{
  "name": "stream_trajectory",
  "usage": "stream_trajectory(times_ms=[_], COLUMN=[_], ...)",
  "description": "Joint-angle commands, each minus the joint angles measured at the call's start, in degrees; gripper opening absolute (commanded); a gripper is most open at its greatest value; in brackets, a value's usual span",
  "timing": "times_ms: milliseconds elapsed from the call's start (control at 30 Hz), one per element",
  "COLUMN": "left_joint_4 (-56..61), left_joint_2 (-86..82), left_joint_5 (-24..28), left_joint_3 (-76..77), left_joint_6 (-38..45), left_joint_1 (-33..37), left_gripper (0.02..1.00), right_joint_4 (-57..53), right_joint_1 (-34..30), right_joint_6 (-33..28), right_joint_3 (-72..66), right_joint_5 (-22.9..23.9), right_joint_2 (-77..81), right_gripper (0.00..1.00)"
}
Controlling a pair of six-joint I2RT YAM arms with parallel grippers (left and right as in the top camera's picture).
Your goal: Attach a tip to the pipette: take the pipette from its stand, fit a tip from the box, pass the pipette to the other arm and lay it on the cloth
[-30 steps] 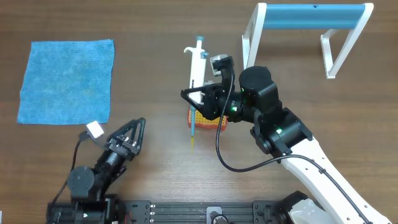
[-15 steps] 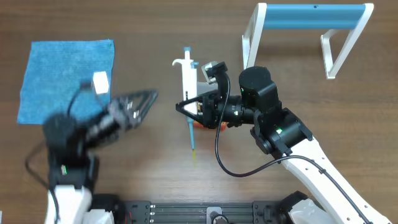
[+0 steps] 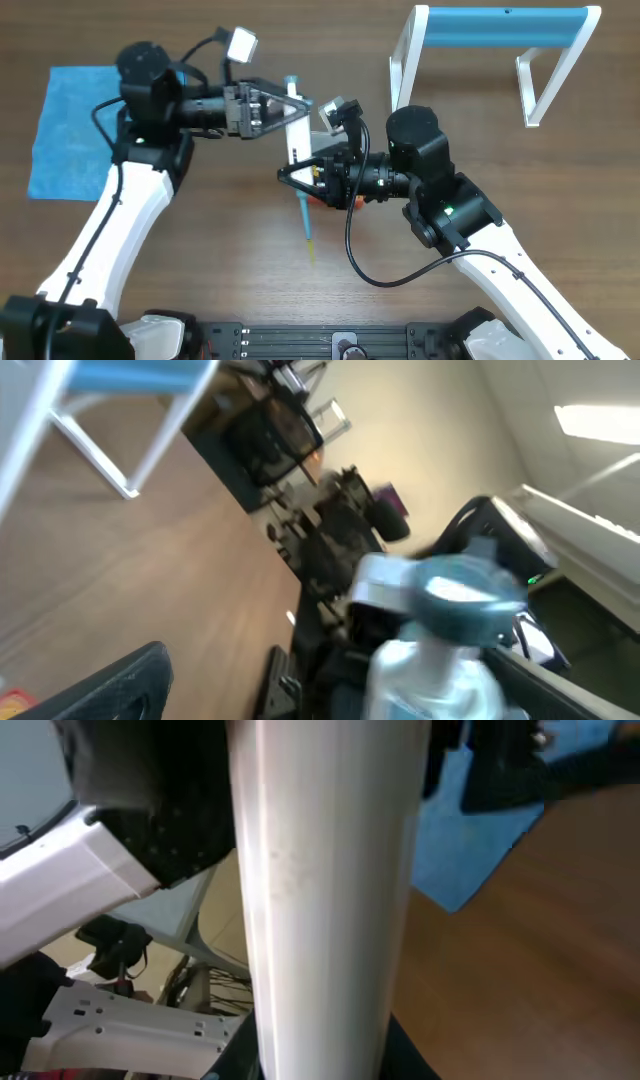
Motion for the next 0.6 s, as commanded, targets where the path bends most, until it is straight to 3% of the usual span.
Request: stream_trajectory(times_ms=[33,100,167,267,367,600], left_joint_4=[0.59,0.57,0.55,0.55,0.55,0.52], left_joint_2=[1.07,1.07,1.07,1.07,1.07,1.07], left_joint_5=[1.14,0.92,0.96,0.96,0.98,0.94], left_joint_3=[1.70,1.70,1.70,1.70,1.70,1.70], left_joint_6=[0.31,0.33,0.31,0.31,0.31,0.33], left_joint_1=[-2.75,-3.06,-3.04,-3.04,-3.04,-2.97], left_gripper=[0.954,0.862,0.441,0.411,0.036,0.029], right_joint_4=[1.14,1.16,1.14,1.14,1.11,-0.70], right_joint_1=[-0.13,-0.13,-0.15,-0.15,-0.28,-2.25], right_joint_6=[-1.53,-1.53,-1.57,-1.75,-1.79,-3.41], right_joint_3=[0.55,0.55,0.55,0.55,0.55,0.55], right_joint_5=[-1.18,-1.18,-1.18,-1.14,-1.14,-0.70], right_joint_2=[-0.31,-0.31,-0.31,-0.31,-0.31,-0.31], right_gripper=[0.073,0.073,0.073,0.073,0.073,0.075])
